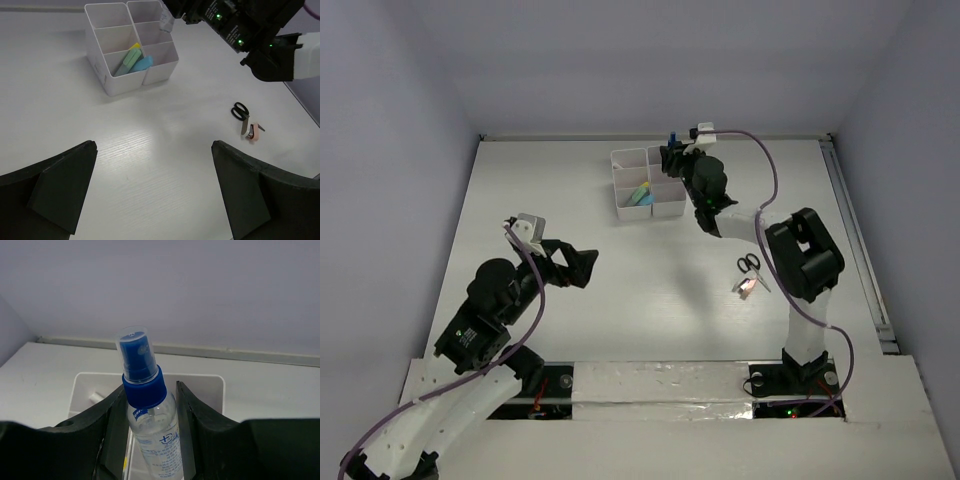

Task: Sort the stationery into containers
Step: Place the stationery in the storage box.

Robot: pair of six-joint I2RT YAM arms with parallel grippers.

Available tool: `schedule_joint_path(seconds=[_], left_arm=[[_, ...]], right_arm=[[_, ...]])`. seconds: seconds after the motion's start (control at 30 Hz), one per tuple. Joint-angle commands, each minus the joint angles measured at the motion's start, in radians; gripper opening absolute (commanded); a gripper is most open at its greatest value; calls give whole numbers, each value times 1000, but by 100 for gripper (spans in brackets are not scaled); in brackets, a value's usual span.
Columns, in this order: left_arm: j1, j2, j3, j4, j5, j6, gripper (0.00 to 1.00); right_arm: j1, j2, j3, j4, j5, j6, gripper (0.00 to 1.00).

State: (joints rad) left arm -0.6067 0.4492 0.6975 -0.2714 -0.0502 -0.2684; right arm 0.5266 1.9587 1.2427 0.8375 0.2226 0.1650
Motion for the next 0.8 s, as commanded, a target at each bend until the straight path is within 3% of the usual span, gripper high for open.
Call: schedule_joint_path(seconds=[0.0,0.23,0.47,0.6,0.77], left_arm=[[5,11,5,72,19,32,99],[15,23,5,74,35,40,99],[34,37,5,80,46,44,99],[45,39,5,80,44,44,99],[55,43,4,83,76,44,99]], right_arm=[[-13,45,78,187,-3,64,0],[-22,114,78,232,-2,88,0],[-22,164,70,262,9,85,7],[-22,184,51,288,12,102,22],[-22,187,32,307,12,105,25]])
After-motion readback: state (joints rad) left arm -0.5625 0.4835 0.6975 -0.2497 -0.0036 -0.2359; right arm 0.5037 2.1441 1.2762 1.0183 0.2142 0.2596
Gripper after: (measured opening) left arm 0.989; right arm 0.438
